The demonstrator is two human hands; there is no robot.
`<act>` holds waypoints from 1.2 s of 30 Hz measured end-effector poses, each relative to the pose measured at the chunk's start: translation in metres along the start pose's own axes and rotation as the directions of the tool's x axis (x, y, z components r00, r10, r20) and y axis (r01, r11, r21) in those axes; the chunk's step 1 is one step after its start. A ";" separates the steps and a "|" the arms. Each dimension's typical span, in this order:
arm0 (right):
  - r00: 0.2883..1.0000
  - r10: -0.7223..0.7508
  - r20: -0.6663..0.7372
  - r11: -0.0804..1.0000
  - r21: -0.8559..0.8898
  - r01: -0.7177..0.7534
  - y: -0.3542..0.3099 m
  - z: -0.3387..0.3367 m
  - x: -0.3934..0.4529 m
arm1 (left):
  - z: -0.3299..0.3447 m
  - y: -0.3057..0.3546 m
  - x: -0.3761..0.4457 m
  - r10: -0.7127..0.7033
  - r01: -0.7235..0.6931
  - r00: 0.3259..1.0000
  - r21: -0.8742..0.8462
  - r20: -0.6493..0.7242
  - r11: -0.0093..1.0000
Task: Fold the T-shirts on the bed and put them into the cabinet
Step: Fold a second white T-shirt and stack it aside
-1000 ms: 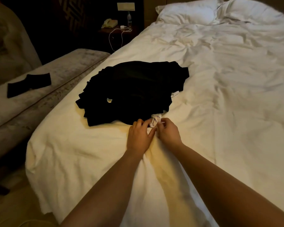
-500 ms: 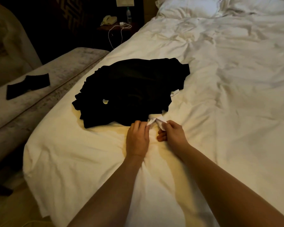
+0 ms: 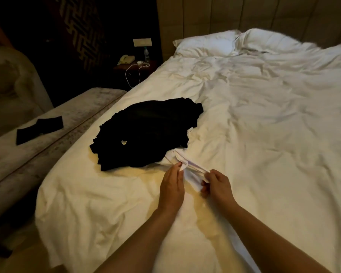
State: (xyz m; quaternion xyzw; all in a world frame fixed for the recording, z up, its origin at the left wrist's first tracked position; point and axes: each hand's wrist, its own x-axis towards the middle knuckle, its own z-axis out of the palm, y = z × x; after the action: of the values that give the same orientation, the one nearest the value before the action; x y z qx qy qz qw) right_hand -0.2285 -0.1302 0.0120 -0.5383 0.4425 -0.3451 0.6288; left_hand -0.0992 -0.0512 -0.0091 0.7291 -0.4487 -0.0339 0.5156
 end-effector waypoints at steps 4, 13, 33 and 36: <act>0.994 -0.048 -0.099 0.999 -0.016 0.047 0.000 -0.037 -0.033 | 0.012 0.030 -0.027 0.046 -0.044 0.997 -0.024 0.067 0.999; 0.906 -0.006 -0.422 0.996 0.081 0.044 0.022 -0.112 -0.074 | 0.043 0.100 -0.088 0.203 -0.165 0.929 -0.144 0.309 0.976; 1.000 -0.014 0.025 0.828 -0.560 0.025 0.006 -0.138 -0.080 | 0.063 0.112 -0.070 -0.367 0.360 0.876 0.084 0.313 0.929; 0.995 -0.098 0.000 0.878 -0.471 0.086 0.009 -0.136 -0.081 | 0.066 0.107 -0.057 -0.405 0.401 0.798 0.107 0.446 0.910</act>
State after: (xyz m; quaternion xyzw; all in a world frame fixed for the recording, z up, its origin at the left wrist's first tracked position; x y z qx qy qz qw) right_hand -0.3849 -0.1050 0.0142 -0.6910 0.4944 -0.2632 0.4569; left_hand -0.2335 -0.0669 0.0207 0.7805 -0.3923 -0.3123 0.3735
